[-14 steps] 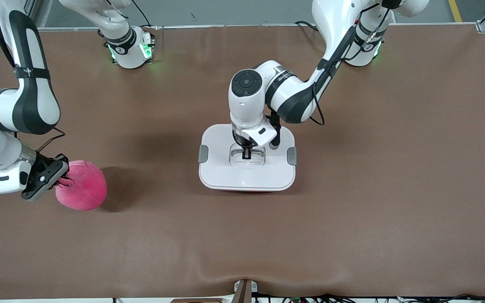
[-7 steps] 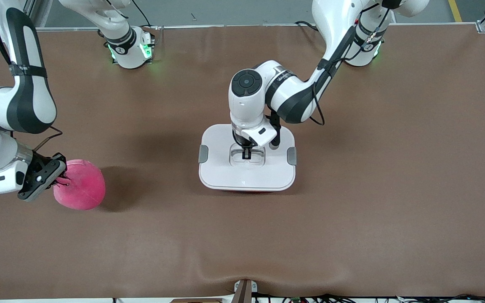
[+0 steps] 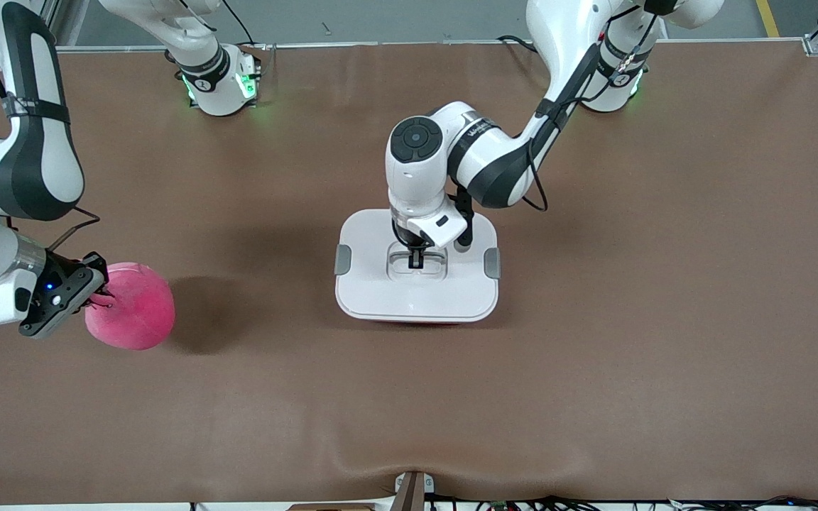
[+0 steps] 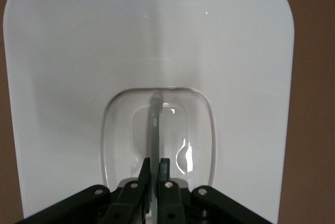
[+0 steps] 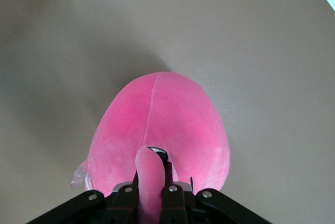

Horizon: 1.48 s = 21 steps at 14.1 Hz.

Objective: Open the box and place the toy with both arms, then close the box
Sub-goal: 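Lift the lid off with the left gripper while the right gripper lifts the toy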

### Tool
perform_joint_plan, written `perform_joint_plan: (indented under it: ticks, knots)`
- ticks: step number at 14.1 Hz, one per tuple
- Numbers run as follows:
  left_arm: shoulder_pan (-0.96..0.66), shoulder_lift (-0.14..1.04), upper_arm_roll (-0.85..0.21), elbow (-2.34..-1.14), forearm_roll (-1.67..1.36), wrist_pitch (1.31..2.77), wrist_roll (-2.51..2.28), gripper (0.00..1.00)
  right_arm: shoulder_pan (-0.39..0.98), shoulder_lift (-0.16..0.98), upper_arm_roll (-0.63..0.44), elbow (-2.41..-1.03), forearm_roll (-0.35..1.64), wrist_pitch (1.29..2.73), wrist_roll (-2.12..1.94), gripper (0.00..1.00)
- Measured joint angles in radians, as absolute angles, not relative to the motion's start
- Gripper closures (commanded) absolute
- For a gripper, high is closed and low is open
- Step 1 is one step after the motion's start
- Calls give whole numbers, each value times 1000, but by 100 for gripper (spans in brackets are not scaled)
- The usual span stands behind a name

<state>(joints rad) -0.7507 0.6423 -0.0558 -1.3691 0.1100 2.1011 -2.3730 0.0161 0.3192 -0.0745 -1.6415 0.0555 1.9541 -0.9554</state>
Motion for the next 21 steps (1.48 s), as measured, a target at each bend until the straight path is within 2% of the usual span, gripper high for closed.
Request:
perform_joint_plan:
  ticks: [7,13,17,21]
  knots:
    - [-750,623,-54,-1367,110,2101,-2373,100,27,319,-73,-1638,57,1916,-894,100]
    - [-744,600,-44,-1366,110,2101,-2369,100,108,308,-60,-1623,68,1858,-666,100]
    - [-697,570,-40,-1364,110,2098,-2335,100,163,292,-52,-1561,178,1757,-453,100]
    - [-621,541,-37,-1374,110,2081,-2255,100,227,292,-49,-1530,280,1742,-239,100]
